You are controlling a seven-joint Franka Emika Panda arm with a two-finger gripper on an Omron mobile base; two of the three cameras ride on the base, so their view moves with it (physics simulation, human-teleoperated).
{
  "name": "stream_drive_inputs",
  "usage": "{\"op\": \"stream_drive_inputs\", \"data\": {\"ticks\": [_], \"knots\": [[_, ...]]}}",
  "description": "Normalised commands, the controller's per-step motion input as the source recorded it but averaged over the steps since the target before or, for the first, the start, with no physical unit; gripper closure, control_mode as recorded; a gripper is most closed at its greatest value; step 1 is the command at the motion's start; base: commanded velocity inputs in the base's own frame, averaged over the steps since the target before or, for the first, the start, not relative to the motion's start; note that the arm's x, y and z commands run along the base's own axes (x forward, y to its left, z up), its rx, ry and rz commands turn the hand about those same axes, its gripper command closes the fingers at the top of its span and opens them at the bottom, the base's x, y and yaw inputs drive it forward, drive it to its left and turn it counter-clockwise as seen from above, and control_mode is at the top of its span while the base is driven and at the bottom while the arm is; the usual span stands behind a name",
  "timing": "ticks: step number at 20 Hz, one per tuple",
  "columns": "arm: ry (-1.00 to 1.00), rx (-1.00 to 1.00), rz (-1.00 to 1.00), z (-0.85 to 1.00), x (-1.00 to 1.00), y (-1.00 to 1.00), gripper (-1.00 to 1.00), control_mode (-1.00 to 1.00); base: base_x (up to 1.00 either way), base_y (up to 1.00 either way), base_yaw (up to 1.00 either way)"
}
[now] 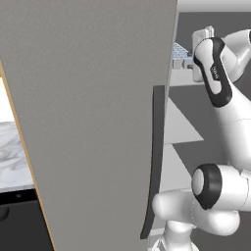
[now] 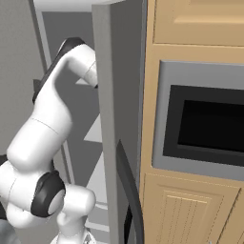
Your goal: Open the freezer door, pick up the ice cube tray from the freezer, and place it on the dining counter.
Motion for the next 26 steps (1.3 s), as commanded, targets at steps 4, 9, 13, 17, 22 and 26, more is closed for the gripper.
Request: {"op": "stream_drive_inputs", "data": {"ticks": [4,9,13,17,22,26], "knots": [[0.00,0.00,0.00,0.09,-0.78,0.00,1.00,-1.00,0.00,0.00,0.00],[0.00,0.00,0.00,0.00,-0.92,0.06,1.00,-1.00,0.00,0.00,0.00],[0.00,0.00,0.00,0.00,-1.00,0.19,1.00,-1.00,0.00,0.00,0.00],[0.00,0.00,-0.01,0.00,-1.00,0.25,1.00,-1.00,0.00,0.00,0.00],[0.00,0.00,0.00,0.00,-1.00,0.07,1.00,-1.00,0.00,0.00,0.00],[0.00,0.00,0.00,0.00,-1.00,0.00,1.00,-1.00,0.00,0.00,0.00]]}}
